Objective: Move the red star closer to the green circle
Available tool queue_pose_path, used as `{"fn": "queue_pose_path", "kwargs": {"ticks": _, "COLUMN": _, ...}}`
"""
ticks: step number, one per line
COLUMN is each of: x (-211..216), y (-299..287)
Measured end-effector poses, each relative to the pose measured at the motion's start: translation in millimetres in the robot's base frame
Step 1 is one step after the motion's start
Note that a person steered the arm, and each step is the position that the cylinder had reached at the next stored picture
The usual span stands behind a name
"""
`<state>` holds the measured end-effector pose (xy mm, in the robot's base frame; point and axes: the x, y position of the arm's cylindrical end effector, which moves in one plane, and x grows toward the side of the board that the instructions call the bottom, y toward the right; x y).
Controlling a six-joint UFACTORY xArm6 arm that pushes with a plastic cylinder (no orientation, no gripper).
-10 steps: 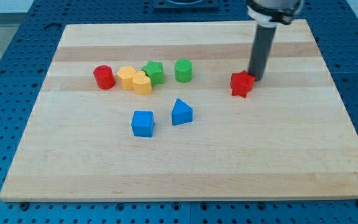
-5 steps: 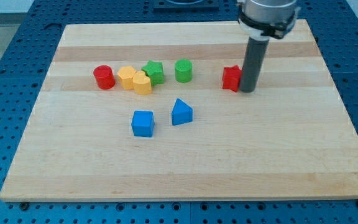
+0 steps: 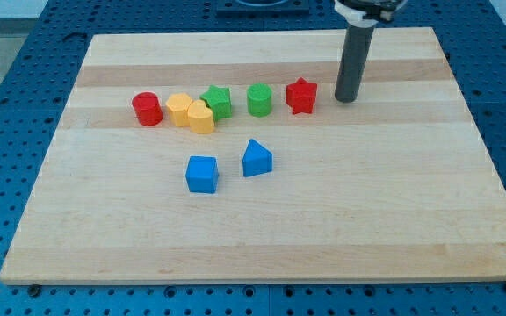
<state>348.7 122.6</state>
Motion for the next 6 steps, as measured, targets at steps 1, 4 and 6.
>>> {"fn": "queue_pose_path", "kwargs": {"ticks": 1, "x": -0.7, "y": -3.5}}
{"fn": "queue_pose_path", "kwargs": {"ticks": 4, "x": -0.7, "y": -67.6}}
{"fn": "queue_pose_path", "kwargs": {"ticks": 6, "x": 34.4, "y": -33.3}}
